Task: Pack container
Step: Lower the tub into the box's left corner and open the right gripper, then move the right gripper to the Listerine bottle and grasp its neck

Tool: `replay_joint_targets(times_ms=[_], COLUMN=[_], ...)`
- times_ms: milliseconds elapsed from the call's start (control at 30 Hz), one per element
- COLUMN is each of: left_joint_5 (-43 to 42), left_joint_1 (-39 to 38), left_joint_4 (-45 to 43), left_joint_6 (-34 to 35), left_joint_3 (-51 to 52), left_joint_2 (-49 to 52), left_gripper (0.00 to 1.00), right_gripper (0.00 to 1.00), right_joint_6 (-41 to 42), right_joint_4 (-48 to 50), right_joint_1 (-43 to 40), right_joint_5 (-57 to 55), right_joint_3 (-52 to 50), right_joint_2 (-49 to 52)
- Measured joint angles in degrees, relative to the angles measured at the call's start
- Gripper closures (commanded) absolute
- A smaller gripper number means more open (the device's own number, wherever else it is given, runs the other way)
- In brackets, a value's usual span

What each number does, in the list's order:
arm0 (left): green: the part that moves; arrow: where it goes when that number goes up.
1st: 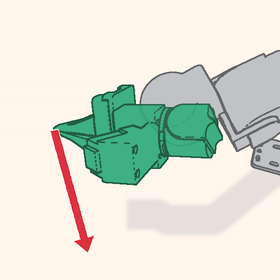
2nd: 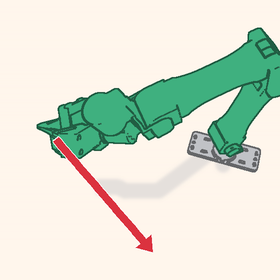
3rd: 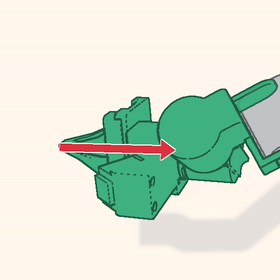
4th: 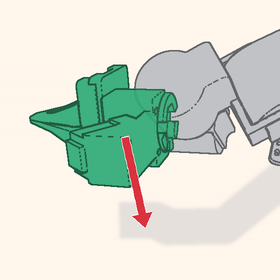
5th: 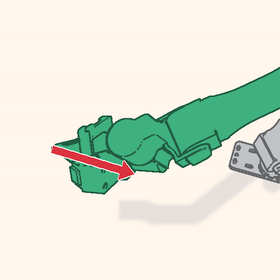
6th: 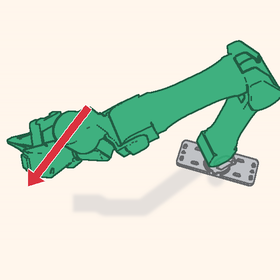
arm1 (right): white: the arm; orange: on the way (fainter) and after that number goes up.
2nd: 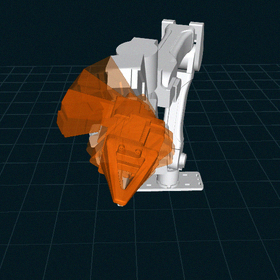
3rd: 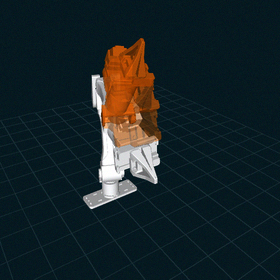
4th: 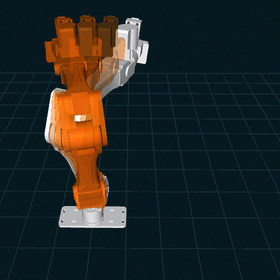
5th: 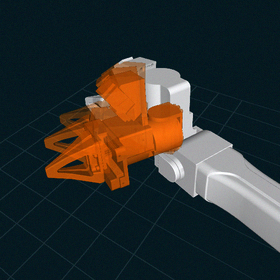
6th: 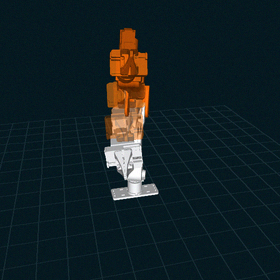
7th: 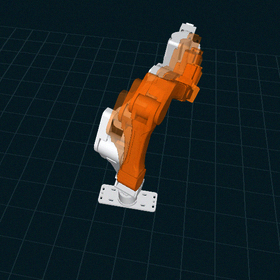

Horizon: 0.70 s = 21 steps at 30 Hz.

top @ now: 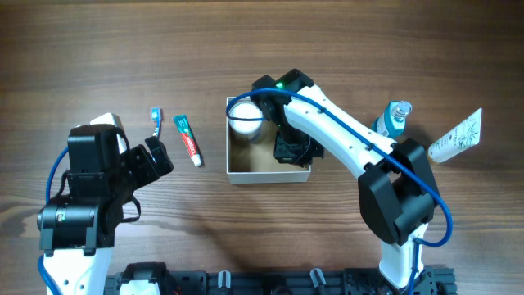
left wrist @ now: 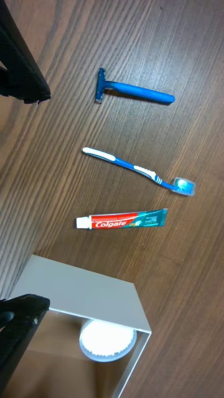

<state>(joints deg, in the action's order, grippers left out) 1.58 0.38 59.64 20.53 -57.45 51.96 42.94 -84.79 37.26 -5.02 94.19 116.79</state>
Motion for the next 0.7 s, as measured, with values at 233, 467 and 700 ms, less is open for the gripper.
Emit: replay_joint_targets(times_ms=[233, 467, 700], left_joint_5=[0.00, 0.00, 0.00], left_joint_1=[0.00, 0.00, 0.00], left_joint_4=[-0.04, -0.04, -0.04], left_joint_6=[0.00, 0.00, 0.00], left_joint_3=[0.00, 0.00, 0.00], left_joint_2=[0.00, 0.00, 0.00], left_gripper=[0.00, 0.00, 0.00], right_gripper=[0.96, 0.60, 0.01], right_joint_6=[-3.80, -13.03, -18.60], right_joint_4=[4.79, 17.77, 24.85], right_joint_1=[0.22, 1.99, -8.83], right_joint_5=[-0.09, 5.16, 4.81], right_joint_3=[-0.07, -0.09, 1.57], right_joint_2=[0.00, -5.99, -32.20])
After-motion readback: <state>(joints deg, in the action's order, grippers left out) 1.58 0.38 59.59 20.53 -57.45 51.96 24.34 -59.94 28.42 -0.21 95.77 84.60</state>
